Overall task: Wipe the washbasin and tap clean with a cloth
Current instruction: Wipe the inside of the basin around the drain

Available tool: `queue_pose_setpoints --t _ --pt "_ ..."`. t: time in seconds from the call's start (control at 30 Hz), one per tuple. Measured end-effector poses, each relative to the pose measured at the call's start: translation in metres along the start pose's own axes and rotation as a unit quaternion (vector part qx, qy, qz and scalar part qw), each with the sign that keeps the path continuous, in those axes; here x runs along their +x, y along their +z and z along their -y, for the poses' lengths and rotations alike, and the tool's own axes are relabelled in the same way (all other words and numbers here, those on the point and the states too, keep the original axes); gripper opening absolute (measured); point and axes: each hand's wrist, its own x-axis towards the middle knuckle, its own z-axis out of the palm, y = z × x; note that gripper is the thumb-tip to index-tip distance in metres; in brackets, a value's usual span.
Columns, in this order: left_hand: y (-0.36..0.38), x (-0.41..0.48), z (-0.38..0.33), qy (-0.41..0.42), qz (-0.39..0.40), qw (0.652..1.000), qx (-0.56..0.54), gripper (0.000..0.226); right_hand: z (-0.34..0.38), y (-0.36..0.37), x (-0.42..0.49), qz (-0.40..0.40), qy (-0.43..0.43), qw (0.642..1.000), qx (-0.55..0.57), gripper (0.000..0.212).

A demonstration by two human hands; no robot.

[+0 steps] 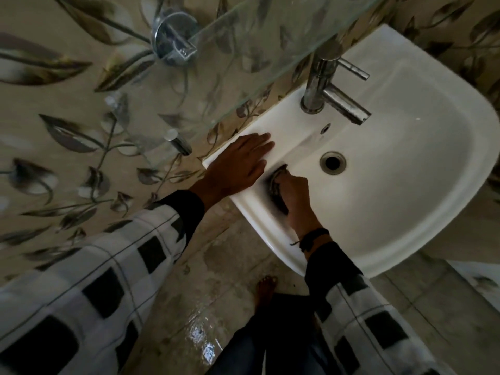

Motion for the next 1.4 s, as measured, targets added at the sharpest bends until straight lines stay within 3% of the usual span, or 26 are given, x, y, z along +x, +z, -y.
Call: queue_pose_setpoints --t 0.03,0.1,0.23,0.37,0.53,0.73,0.8,0.9,1.0,1.1,1.17,1.23,1.3,1.4 --pt "0.0 0.0 0.0 0.0 0.0 1.0 0.002 0.041 -0.001 -0.001 -0.002 0.02 -0.029 0.996 -0.087 0.02" --pt "0.001 0.001 0.0 -0.006 0.007 1.0 0.004 0.042 0.001 -0.001 -0.007 0.054 -0.09 0.972 -0.209 0.03" --pt "0.002 0.0 -0.002 -0.019 0.023 0.999 0.015 0.044 0.003 0.005 -0.008 0.049 -0.128 0.934 -0.331 0.028" --pt "0.0 0.0 -0.003 -0.019 0.012 0.999 0.034 0.044 0.002 -0.005 -0.006 0.013 -0.11 0.933 -0.343 0.038" --pt "0.0 -0.002 -0.006 -0.022 0.012 0.999 0.038 0.044 -0.008 -0.009 -0.003 0.056 -0.112 0.952 -0.28 0.035" --pt "0.002 -0.001 -0.001 -0.019 0.026 0.998 0.05 0.046 0.006 -0.006 -0.007 0.043 -0.088 0.911 -0.4 0.044" --pt "0.003 0.0 0.0 -0.008 0.021 0.999 0.048 0.045 -0.001 -0.006 -0.003 0.066 -0.122 0.909 -0.392 0.047" --pt "0.004 0.0 0.001 0.004 0.011 0.999 0.05 0.044 -0.004 -0.018 0.014 0.092 -0.144 0.872 -0.458 0.049" --pt "0.005 0.0 0.002 0.01 0.01 0.998 0.055 0.044 -0.002 -0.009 0.014 0.065 -0.135 0.915 -0.375 0.037" --pt "0.006 -0.001 0.002 0.008 0.01 0.999 0.043 0.045 -0.013 -0.002 0.011 0.074 -0.108 0.974 -0.184 0.025" --pt "0.006 -0.001 0.003 0.011 0.011 0.999 0.042 0.045 -0.03 -0.008 0.037 0.044 -0.107 0.979 -0.171 0.054" --pt "0.004 0.001 0.004 0.015 0.007 0.999 0.046 0.045 -0.021 -0.009 0.038 0.007 -0.095 0.965 -0.245 0.086" --pt "0.002 0.001 0.003 0.012 -0.005 0.999 0.04 0.044 -0.003 -0.009 0.015 0.011 -0.074 0.945 -0.318 0.071" --pt "0.001 0.0 0.0 0.008 -0.015 0.999 0.028 0.043 -0.009 -0.012 0.007 0.091 -0.15 0.918 -0.356 0.037"
